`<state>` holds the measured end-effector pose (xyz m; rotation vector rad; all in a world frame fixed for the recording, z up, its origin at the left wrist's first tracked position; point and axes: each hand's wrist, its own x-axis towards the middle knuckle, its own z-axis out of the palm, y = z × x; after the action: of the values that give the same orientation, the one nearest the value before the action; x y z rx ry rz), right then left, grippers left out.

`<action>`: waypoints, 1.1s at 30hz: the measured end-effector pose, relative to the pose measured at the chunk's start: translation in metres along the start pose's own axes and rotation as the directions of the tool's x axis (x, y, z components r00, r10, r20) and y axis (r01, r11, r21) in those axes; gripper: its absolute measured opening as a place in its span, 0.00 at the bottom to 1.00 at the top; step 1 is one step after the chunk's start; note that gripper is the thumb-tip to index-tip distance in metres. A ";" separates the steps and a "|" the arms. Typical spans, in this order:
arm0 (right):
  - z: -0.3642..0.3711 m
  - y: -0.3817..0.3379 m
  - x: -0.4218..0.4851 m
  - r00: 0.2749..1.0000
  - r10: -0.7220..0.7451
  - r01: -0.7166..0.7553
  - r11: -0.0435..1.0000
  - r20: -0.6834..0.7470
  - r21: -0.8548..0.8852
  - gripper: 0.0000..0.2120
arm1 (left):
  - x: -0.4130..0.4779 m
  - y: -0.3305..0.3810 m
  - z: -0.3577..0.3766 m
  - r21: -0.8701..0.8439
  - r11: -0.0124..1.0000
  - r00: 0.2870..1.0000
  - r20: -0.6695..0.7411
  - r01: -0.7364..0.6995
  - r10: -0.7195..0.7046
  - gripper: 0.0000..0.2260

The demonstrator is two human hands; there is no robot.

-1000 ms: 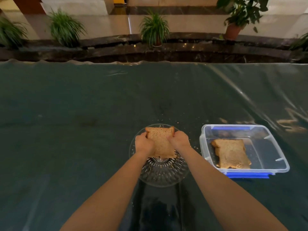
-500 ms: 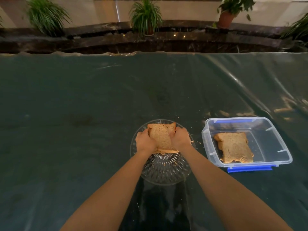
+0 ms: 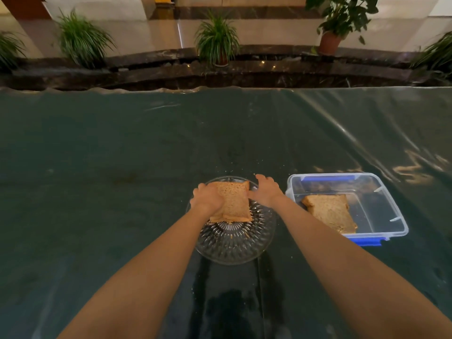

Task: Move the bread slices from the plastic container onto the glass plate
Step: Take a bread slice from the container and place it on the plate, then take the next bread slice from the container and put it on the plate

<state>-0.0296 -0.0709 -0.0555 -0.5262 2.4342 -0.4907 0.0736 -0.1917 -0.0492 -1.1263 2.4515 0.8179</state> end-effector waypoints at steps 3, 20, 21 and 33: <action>-0.023 0.011 -0.010 0.993 -0.050 0.043 0.997 0.106 0.061 0.38 | -0.009 0.016 -0.005 0.073 0.997 0.999 0.019 -0.033 0.032 0.20; -0.152 0.162 -0.055 0.980 0.037 -0.075 0.979 0.198 0.191 0.25 | -0.061 0.168 0.042 -0.106 0.960 0.961 0.065 -0.260 0.268 0.15; -0.151 0.173 -0.055 0.980 0.058 -0.099 0.973 0.191 0.211 0.24 | -0.061 0.175 0.051 -0.146 0.957 0.962 0.074 -0.251 0.263 0.14; -0.108 0.238 -0.034 0.972 0.209 -0.231 0.935 0.108 0.268 0.05 | -0.053 0.201 0.139 -0.396 0.913 0.950 0.311 0.094 0.038 0.07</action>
<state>-0.1312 0.1716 -0.0666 -0.1468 2.2628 -0.6895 -0.0400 0.0311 -0.0584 -1.0580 2.0484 1.4285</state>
